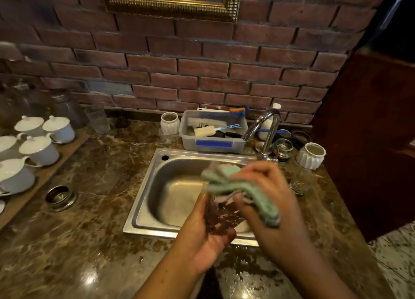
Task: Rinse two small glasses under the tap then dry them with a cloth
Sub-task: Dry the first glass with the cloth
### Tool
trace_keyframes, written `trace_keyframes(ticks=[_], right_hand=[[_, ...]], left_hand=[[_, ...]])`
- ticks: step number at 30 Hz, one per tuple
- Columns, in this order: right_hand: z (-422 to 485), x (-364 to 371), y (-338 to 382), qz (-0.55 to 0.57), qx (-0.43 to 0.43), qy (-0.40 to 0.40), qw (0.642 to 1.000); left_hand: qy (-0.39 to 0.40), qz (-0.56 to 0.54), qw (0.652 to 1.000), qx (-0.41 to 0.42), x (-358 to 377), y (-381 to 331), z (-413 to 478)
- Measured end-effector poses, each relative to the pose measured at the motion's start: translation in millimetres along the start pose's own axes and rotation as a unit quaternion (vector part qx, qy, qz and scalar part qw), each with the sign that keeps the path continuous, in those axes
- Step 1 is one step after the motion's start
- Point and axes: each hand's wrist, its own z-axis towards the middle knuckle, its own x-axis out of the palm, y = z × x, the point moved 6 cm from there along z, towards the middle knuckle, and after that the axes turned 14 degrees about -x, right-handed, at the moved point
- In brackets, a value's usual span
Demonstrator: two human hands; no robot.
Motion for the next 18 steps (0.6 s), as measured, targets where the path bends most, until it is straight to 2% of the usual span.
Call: trace_keyframes(ticks=[3, 8, 14, 18], right_hand=[[-6, 19, -5, -0.058, -0.033, 0.111, 0.992], [-13, 24, -14, -0.09, -0.046, 0.171, 0.98], [-7, 29, -22, 0.0, 0.005, 0.232, 0.973], [-9, 32, -24, 0.093, 0.068, 0.229, 0.967]], left_hand=[[-0.018, -0.006, 1.0, 0.008, -1, -4, -6], [-0.063, 0.032, 0.997, 0.03, -10, -16, -13], [-0.08, 0.124, 0.987, 0.067, -1, -23, -17], [-0.106, 0.18, 0.971, 0.115, 4, -28, -19]])
